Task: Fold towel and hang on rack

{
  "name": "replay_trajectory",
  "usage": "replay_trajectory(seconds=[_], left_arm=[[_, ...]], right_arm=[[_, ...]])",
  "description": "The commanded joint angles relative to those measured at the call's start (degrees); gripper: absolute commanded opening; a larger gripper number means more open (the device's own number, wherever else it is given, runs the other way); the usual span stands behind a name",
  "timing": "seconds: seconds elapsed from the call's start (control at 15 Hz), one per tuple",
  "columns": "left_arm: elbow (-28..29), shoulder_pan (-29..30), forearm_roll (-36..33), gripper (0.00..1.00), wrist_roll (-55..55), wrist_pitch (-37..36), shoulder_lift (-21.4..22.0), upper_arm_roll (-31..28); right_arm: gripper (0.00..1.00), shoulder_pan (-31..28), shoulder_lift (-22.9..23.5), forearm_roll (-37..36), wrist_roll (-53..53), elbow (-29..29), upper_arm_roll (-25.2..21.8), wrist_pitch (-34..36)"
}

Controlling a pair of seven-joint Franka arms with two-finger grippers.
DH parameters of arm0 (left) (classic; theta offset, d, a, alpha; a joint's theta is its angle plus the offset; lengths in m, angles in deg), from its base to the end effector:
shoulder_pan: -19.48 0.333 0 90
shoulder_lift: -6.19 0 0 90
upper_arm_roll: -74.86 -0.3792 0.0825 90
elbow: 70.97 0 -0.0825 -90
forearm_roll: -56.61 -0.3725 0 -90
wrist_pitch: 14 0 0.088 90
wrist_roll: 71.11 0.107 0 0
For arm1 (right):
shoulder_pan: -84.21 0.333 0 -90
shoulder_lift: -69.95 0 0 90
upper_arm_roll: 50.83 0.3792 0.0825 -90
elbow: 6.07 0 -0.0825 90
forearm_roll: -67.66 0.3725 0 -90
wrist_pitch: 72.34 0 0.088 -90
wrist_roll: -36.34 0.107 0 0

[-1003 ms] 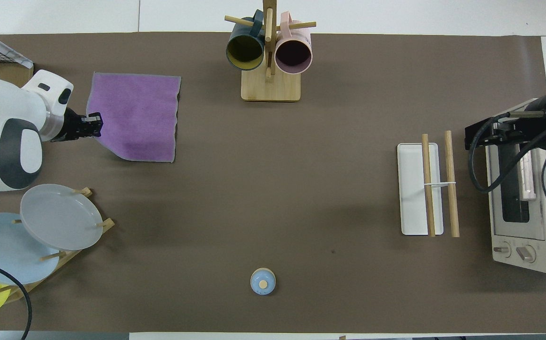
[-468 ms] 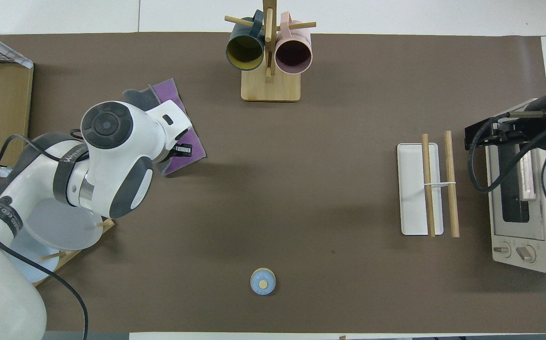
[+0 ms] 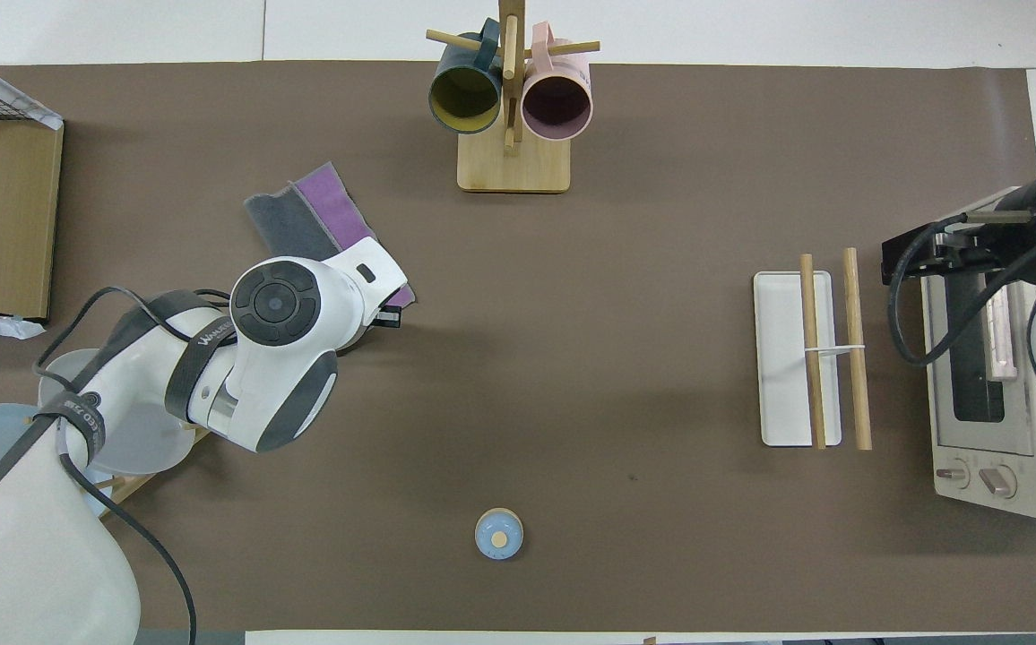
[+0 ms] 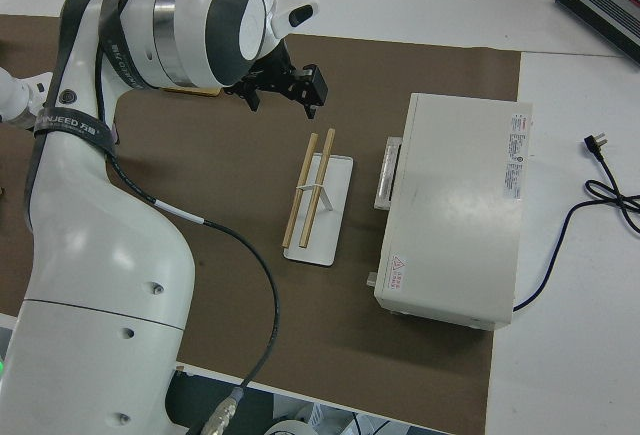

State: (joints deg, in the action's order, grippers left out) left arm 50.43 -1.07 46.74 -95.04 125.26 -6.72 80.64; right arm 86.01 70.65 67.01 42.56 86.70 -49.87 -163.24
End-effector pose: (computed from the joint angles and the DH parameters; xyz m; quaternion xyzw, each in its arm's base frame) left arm 0.5268 -0.2571 0.3847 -0.9945 0.0818 -0.0603 0.0245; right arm 0.5465 0.0251 0.6601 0.9993 -0.0300 -0.0219 0.0073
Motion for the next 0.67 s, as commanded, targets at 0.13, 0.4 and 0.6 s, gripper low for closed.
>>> replay_trajectory(seconds=[0.13,0.4,0.6], left_arm=[[-0.9,2.95,-1.03,1.0,-1.74,-0.56,0.61,-0.42],[-1.0,6.39,6.78,1.0,0.19,-0.66,0.61,-0.33],[-0.82,8.85,15.29,1.0,3.79,-0.75,0.52,-0.24]], right_arm=[[1.0,-1.01,0.18,0.56,-1.92,-0.57,0.54,1.33],[1.0,-1.01,0.18,0.65,-1.92,-0.57,0.54,1.33],[1.0,-1.01,0.18,0.65,-1.92,-0.48,0.54,1.33]])
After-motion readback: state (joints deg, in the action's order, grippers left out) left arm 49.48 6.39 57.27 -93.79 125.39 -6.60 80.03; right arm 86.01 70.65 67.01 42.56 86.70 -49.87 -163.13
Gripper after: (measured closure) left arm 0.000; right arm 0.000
